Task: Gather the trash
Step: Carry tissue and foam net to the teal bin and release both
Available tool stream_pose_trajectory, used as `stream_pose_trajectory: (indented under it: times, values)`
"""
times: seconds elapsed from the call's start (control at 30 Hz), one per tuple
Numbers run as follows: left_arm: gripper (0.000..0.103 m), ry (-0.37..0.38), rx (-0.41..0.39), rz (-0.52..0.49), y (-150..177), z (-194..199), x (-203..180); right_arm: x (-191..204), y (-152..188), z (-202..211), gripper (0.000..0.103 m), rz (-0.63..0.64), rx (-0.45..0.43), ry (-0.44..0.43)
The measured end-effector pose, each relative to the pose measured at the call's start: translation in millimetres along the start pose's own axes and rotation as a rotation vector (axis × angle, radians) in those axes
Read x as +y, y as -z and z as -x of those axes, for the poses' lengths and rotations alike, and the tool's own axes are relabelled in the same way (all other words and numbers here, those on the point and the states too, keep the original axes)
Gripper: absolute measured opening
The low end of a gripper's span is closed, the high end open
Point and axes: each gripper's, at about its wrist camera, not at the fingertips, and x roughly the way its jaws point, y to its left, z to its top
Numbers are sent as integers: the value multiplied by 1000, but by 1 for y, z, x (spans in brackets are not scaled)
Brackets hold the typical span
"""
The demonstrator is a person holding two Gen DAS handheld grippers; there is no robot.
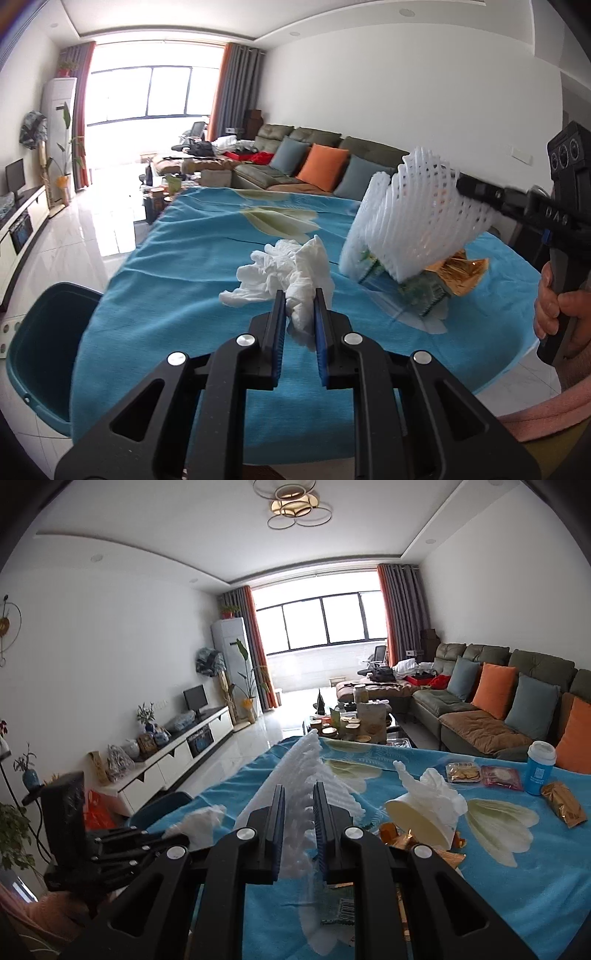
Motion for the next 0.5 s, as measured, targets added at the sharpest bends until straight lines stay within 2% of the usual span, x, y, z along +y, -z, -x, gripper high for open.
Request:
stream_pose_trajectory:
  times: [0.13, 0.33, 0.5]
  values:
    - [15, -41, -13, 17, -2, 12, 16, 3, 3, -11, 14, -14, 15, -47]
    - [15, -110, -30, 50, 0, 29, 45, 27, 0, -21, 14, 45, 16, -130]
    - [15, -190, -37, 66, 0, 43, 67, 47, -2, -50, 14, 59, 50, -205]
